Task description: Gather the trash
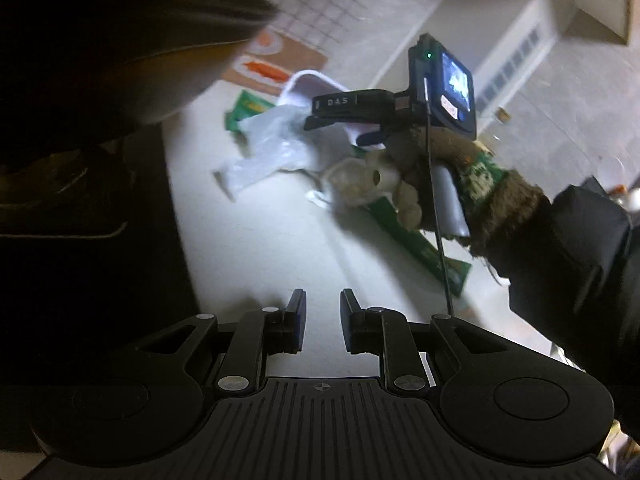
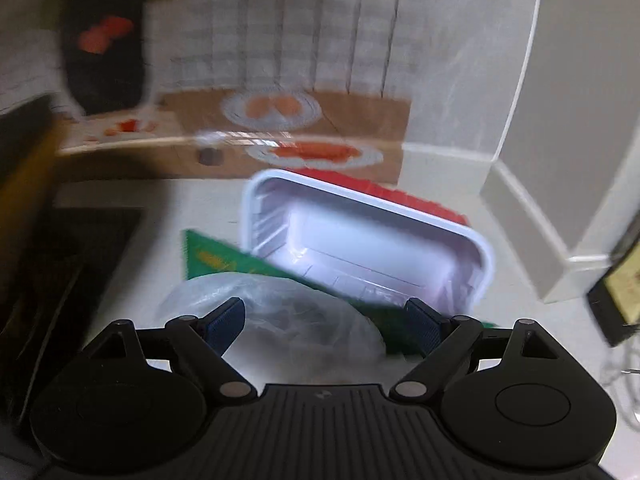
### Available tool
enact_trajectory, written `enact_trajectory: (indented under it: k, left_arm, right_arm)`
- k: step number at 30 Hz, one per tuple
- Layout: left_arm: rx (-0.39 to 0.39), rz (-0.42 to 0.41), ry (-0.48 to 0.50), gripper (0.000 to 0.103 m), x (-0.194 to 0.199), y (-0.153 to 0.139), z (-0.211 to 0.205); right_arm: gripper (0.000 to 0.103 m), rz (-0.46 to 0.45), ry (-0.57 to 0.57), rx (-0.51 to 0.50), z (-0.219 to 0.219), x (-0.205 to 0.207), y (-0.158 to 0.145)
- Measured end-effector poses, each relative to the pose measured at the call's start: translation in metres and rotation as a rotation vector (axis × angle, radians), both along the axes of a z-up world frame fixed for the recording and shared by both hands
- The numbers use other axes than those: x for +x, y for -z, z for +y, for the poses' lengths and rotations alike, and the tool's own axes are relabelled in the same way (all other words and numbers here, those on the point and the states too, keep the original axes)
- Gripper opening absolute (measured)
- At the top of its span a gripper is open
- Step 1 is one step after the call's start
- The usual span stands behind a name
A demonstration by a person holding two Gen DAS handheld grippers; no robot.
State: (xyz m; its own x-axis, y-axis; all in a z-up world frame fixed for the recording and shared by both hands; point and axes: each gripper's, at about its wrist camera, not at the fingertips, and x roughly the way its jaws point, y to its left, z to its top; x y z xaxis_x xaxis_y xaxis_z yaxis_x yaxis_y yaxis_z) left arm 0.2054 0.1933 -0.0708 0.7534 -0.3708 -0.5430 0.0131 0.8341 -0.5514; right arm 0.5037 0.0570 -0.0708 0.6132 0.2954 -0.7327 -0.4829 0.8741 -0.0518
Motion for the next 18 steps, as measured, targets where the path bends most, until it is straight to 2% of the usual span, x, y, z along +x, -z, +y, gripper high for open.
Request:
enact_trajectory:
  k: [3, 6, 8, 10, 16, 18]
  left_arm:
    - [-0.021, 0.025, -0.011, 0.021, 0.006, 0.008, 0.005]
    - [-0.044, 0.046, -0.018, 0.021, 0.008, 0.011, 0.005]
    - [-0.049, 0.047, -0.024, 0.021, 0.008, 0.009, 0.003]
    - [-0.044, 0.046, -0.033, 0.021, 0.008, 0.006, 0.0]
    - [-0.031, 0.036, -0.067, 0.021, -0.002, -0.004, -0.001]
    - [-0.028, 0.044, -0.094, 0.021, -0.005, -0.003, 0.003]
  right_arm:
    - [0.087, 0.066, 0.037, 0.013, 0.0, 0.024, 0.015]
    - [0.087, 0.18, 0.037, 0.064, -0.01, 0.029, 0.028]
    - [0.078, 0.203, 0.005, 0.071, -0.015, 0.018, 0.028]
    - [0.054, 0.223, -0.043, 0.068, -0.019, 0.003, 0.024]
    - [0.031, 0.314, -0.173, 0.128, -0.03, -0.046, 0.009]
    - [0.029, 0.33, -0.219, 0.152, -0.036, -0.067, 0.004]
